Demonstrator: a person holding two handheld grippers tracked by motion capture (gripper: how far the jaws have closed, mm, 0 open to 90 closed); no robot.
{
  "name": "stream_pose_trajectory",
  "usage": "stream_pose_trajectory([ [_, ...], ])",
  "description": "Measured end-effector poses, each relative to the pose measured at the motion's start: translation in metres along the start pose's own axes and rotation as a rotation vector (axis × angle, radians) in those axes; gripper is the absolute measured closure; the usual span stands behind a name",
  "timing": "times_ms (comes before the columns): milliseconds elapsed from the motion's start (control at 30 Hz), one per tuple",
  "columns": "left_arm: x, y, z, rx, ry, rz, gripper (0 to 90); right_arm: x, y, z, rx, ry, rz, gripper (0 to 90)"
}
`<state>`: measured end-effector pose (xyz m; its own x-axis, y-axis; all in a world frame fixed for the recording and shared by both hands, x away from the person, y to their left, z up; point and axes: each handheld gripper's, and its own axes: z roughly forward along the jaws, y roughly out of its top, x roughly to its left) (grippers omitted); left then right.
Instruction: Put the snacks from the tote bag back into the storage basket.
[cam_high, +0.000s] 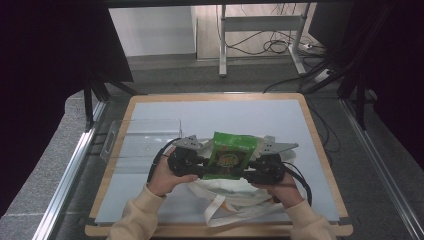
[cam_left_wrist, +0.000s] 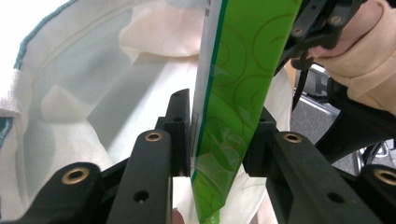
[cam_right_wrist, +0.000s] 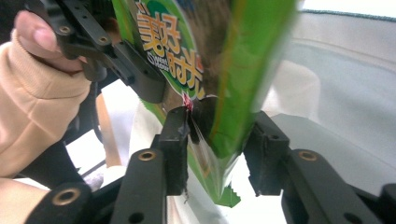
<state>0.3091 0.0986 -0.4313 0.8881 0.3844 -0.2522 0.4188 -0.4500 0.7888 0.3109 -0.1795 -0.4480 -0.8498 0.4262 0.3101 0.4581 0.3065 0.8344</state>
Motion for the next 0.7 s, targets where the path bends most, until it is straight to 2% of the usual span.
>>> stream_pose_trajectory([
  [333, 0.006, -0.005, 0.005, 0.009, 0.005, 0.004, 59.8, -0.001, 0.0, -0.002, 0.018, 0.046, -0.025, 72.6],
  [433, 0.007, -0.004, 0.007, 0.016, 0.03, 0.007, 54.3, -0.001, 0.0, -0.002, 0.024, 0.04, -0.036, 72.9],
  [567, 0.009, -0.005, 0.001, 0.01, 0.063, 0.008, 38.8, -0.001, 0.002, -0.008, 0.016, 0.01, -0.044, 73.1],
  [700, 0.009, -0.006, -0.005, -0.014, 0.076, 0.002, 32.9, -0.001, 0.003, -0.013, 0.02, -0.02, -0.066, 73.1],
])
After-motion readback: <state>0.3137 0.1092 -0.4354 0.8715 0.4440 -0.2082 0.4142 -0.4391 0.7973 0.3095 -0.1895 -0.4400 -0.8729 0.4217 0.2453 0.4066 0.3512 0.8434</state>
